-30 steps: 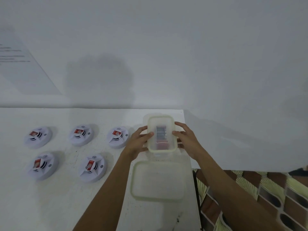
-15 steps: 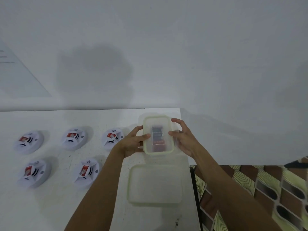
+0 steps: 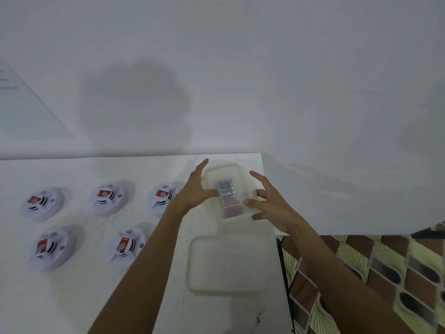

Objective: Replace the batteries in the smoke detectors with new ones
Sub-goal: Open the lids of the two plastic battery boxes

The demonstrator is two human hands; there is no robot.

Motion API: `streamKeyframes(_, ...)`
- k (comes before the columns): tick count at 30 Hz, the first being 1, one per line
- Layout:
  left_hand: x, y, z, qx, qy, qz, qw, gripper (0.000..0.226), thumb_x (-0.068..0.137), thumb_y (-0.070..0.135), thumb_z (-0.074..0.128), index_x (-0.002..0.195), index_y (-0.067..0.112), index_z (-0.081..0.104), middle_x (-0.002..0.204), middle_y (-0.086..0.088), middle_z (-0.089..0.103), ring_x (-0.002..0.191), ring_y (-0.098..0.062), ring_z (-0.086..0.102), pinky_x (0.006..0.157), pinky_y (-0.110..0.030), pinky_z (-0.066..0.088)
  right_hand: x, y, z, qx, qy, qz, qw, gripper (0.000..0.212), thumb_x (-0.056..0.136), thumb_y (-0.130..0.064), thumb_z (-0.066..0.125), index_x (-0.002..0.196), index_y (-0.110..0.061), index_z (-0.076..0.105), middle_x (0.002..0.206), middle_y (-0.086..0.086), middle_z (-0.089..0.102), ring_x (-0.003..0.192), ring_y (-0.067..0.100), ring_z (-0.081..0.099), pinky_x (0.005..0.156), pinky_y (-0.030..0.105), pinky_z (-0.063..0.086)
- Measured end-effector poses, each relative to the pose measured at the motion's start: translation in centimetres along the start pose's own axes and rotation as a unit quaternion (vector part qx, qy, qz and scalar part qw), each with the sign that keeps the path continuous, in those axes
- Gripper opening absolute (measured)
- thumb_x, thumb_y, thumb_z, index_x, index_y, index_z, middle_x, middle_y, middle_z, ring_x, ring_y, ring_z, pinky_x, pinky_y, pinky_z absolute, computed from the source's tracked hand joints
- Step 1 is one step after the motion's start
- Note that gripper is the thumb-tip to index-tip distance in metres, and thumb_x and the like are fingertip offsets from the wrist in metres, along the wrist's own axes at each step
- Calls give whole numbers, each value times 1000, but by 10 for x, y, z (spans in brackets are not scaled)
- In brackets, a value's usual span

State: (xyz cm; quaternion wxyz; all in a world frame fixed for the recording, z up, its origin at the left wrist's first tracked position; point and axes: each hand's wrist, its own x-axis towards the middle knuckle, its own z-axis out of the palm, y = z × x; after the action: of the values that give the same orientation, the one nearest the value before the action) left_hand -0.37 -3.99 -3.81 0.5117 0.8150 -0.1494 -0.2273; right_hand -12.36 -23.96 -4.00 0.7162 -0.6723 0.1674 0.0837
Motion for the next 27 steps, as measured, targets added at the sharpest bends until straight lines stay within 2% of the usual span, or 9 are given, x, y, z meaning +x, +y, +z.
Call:
streamKeyframes(4, 5, 1, -8, 12, 33, 1, 999, 63, 89, 33, 65, 143, 34, 33, 147, -1, 36, 125, -24, 44, 100, -38, 43, 9, -10, -10, -23, 0, 0, 1000, 70, 87, -10, 71, 132, -55, 41, 122, 12, 56, 106, 33, 63, 77, 38, 57)
streamKeyframes(6, 3, -3, -12, 22, 47, -6, 999, 58, 91, 31, 62, 142, 32, 35, 141, -6, 45, 116, -26, 52, 95, -42, 49, 12, -11, -11, -62, 74, -20, 995, 59, 88, -16, 70, 133, -45, 45, 116, 12, 58, 99, 28, 63, 73, 32, 56)
streamKeyframes(8, -1, -7, -16, 36, 57, -20, 998, 60, 91, 29, 62, 143, 31, 33, 135, -5, 47, 110, -25, 55, 80, -32, 55, 15, -8, -12, -92, 184, -46, 978, 43, 90, -23, 68, 128, -32, 51, 108, 11, 63, 91, 22, 63, 75, 32, 55)
streamKeyframes(10, -8, -9, -18, 32, 36, -28, 998, 62, 90, 29, 63, 143, 33, 32, 132, -3, 47, 104, -23, 58, 68, -23, 54, 14, -5, -13, -107, 237, -66, 963, 32, 92, -25, 65, 122, -27, 54, 102, 7, 65, 89, 20, 63, 75, 30, 53)
streamKeyframes(14, -18, -12, -20, 63, 29, -21, 997, 53, 89, 30, 64, 137, 30, 40, 122, -3, 54, 91, -18, 63, 67, -23, 56, 4, 1, -11, -148, 205, -82, 964, 29, 94, -25, 61, 122, -26, 56, 100, 9, 60, 80, 16, 61, 57, 24, 56)
streamKeyframes(18, -26, -9, -26, 76, 45, -16, 996, 42, 91, 26, 62, 130, 25, 48, 110, -3, 60, 78, -14, 68, 63, -19, 55, 0, 1, -13, -148, 204, -82, 964, 23, 93, -22, 63, 115, -27, 60, 101, 13, 60, 75, 17, 63, 64, 35, 62)
streamKeyframes(21, -32, -6, -34, 41, 53, -3, 998, 29, 96, 15, 54, 125, 21, 55, 104, -9, 64, 73, -18, 70, 68, -22, 57, -2, -3, -16, -183, 210, -97, 955, 15, 94, -16, 60, 106, -24, 64, 106, 9, 64, 71, 16, 65, 69, 35, 61)
streamKeyframes(25, -36, 1, -45, 3, 66, 40, 997, 31, 96, 5, 50, 118, 23, 62, 96, -13, 66, 72, -18, 68, 75, -28, 58, -6, -14, -21, -163, 195, -102, 962, 30, 90, -1, 53, 105, -23, 68, 122, -3, 61, 79, 17, 70, 63, 22, 49)
streamKeyframes(27, -38, 9, -50, -32, 68, 51, 996, 38, 95, -2, 43, 115, 21, 65, 96, -11, 66, 80, -18, 65, 78, -28, 57, -9, -26, -25, -114, 181, -130, 968, 34, 88, 5, 54, 102, -22, 70, 125, -5, 63, 88, 17, 71, 79, 31, 55)
